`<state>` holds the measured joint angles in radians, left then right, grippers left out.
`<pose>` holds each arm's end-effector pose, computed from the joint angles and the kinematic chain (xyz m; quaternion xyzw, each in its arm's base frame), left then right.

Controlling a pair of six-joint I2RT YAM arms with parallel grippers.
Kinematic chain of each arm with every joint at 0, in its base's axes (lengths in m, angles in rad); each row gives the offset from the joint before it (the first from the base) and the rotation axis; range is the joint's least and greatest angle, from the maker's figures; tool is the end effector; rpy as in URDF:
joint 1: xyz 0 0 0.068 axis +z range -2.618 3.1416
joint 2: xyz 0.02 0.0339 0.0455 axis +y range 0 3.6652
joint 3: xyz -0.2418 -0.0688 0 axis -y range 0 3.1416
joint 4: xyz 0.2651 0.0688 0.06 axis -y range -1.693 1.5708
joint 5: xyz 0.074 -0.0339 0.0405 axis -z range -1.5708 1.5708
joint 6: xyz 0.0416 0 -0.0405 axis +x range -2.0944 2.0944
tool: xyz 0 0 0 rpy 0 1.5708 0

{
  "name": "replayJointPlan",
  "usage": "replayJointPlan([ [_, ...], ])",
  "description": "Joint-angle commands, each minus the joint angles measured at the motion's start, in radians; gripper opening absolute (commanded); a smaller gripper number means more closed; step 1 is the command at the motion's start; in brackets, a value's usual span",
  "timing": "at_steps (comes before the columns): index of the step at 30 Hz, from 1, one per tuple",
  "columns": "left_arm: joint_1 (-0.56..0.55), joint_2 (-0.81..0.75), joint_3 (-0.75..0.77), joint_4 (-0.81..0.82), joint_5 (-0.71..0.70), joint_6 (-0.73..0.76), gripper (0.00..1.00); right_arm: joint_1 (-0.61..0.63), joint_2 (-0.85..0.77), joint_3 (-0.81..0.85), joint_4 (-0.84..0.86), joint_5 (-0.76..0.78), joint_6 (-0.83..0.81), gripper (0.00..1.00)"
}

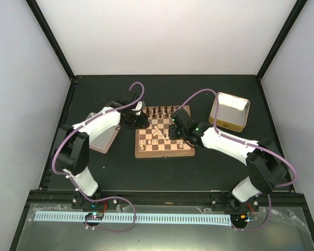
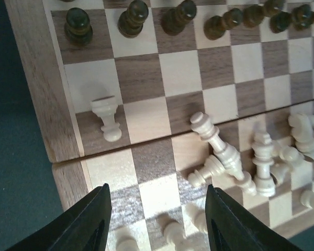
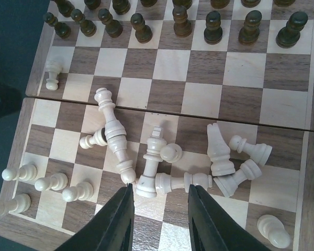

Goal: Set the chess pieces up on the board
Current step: Pick up the chess piece from the chessboard.

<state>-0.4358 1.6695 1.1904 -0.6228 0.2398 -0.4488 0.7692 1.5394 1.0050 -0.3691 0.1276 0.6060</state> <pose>0.3208 -0.1603 0.1831 0.0215 0.9658 -0.2039 0.1586 0.2497 0.2344 0.1813 -0.0560 0.9415 0.1609 0.2908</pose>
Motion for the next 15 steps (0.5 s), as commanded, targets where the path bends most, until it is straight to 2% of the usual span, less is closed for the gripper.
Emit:
replayJointPlan([
  [1,-0.011,0.07,0.1,-0.089,-0.061,0.004,0.51,-0.014,-0.024,-0.015,0.056,-0.013,-0.009,0.31],
  [4,-0.011,0.112,0.125,-0.095,-0.085,-0.002,0.49,-0.015,-0.022,-0.018,0.067,-0.024,-0.012,0.31],
  [9,-0.011,0.18,0.168,-0.098,-0.139,-0.007,0.39,-0.017,-0.008,-0.02,0.074,-0.038,-0.014,0.31],
  [15,-0.011,0.245,0.229,-0.109,-0.176,-0.008,0.39,-0.018,-0.004,-0.016,0.072,-0.044,-0.018,0.3],
])
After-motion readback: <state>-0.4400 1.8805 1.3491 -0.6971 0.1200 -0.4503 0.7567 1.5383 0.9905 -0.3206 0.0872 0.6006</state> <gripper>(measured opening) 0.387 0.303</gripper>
